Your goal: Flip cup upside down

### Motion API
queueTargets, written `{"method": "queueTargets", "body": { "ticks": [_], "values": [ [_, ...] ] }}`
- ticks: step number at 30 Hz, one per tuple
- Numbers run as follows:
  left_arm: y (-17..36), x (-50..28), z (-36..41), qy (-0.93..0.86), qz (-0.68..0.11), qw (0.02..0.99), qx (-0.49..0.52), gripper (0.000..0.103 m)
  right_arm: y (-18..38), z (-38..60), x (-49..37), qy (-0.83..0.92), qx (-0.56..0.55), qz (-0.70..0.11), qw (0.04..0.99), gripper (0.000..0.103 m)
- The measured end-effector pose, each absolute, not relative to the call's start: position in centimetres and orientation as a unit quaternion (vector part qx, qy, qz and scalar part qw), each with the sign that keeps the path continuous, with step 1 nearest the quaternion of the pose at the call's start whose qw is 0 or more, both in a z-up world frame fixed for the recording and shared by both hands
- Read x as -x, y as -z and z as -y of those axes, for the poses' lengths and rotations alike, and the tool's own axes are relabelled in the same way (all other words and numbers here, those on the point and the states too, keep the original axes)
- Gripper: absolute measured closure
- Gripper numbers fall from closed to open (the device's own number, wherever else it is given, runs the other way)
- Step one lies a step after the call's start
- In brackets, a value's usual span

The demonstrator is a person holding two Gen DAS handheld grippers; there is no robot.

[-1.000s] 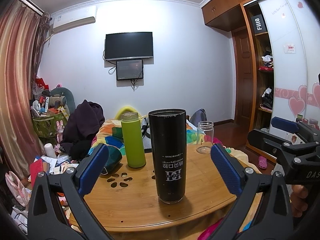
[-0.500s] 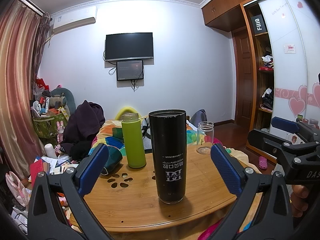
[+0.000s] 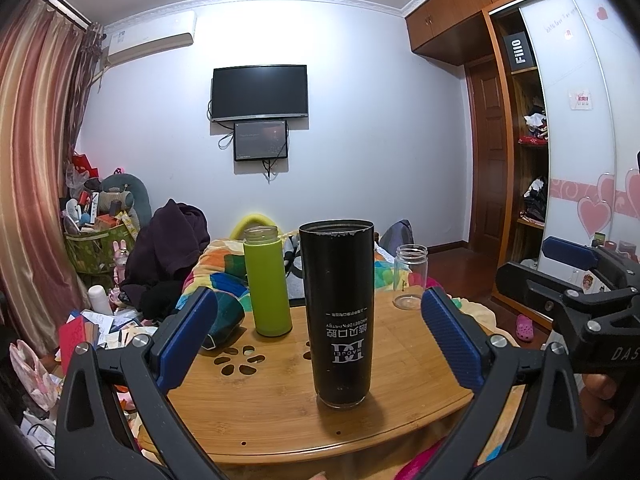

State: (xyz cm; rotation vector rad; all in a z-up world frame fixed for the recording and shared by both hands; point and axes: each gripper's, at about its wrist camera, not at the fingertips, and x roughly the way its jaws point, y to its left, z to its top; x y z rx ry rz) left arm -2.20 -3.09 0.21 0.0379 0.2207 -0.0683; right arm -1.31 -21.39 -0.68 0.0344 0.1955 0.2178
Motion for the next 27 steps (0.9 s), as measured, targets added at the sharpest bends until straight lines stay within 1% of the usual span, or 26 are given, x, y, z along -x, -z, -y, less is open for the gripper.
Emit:
{"method": "queueTargets", "body": {
  "ticks": [27],
  "values": [
    [0.18, 1.95, 3.42, 0.035, -0.116, 0.993, -0.009, 0.0, 0.66, 21.13, 1.4, -0.11, -0.015, -0.099, 0.989, 0.0]
  ]
}}
